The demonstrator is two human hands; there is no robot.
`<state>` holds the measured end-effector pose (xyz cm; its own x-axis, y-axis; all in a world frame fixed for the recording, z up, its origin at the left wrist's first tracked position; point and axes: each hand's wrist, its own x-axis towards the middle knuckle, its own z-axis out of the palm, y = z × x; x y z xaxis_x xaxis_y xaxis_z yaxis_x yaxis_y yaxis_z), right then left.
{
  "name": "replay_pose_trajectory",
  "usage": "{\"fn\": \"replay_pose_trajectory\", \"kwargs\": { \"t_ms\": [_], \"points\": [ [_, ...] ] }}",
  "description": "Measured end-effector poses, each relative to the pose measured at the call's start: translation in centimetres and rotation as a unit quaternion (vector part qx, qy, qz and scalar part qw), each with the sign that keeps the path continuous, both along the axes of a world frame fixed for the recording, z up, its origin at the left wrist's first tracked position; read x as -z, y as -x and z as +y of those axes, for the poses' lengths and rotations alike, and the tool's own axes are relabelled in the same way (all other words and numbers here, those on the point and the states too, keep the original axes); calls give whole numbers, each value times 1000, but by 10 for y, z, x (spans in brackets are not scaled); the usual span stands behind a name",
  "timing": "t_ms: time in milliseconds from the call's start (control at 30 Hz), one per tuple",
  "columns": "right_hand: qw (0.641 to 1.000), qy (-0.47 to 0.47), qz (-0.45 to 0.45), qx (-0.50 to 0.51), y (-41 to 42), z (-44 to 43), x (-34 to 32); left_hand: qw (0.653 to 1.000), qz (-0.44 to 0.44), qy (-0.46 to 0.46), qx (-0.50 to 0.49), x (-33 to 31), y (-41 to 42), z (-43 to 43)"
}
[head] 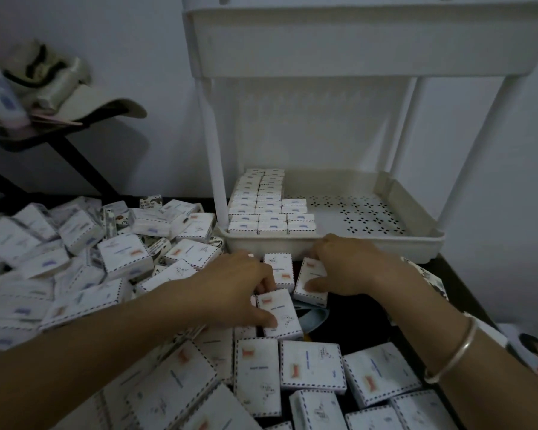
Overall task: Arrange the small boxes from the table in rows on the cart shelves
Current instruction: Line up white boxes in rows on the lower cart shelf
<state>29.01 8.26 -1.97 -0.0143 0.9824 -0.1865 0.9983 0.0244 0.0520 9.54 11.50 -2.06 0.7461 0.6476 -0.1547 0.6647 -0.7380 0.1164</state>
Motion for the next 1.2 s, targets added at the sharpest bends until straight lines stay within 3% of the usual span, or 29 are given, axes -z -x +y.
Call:
{"fn": "replay_pose_trajectory", "kwargs": {
  "t_ms": [200,367,533,600,700,767,833,900,967,1067,1200],
  "points": [
    [998,-15,58,17,-1,1,-1,999,31,26,1,-6,-12,-1],
    [984,-31,173,-27,1,0,-7,999,22,44,-3,-10,-14,4],
    [965,-85,246,-23,-14,0,-23,990,-95,86,-54,-23,-12,18],
    [931,-110,349,8,-23,3,-26,976,-169,114,-83,-23,-11,26],
    [816,-171,547,76,-33,14,-29,968,-216,97,-89,-18,-10,33],
    [761,-210,604,109,-37,27,-32,974,-206,65,-72,-13,-11,36],
    [736,-257,613,129,-41,45,-31,979,-190,51,-55,-12,-11,38],
    [740,-322,575,136,-44,67,-27,983,-174,38,-39,-11,-12,39],
    [784,-379,475,132,-48,90,-20,986,-162,22,-27,-11,-13,40],
    [836,-385,369,129,-52,118,-9,988,-154,6,-27,-7,-14,40],
    [823,-280,486,95,-48,136,12,987,-160,-11,-27,-1,-13,36]
  ]
}}
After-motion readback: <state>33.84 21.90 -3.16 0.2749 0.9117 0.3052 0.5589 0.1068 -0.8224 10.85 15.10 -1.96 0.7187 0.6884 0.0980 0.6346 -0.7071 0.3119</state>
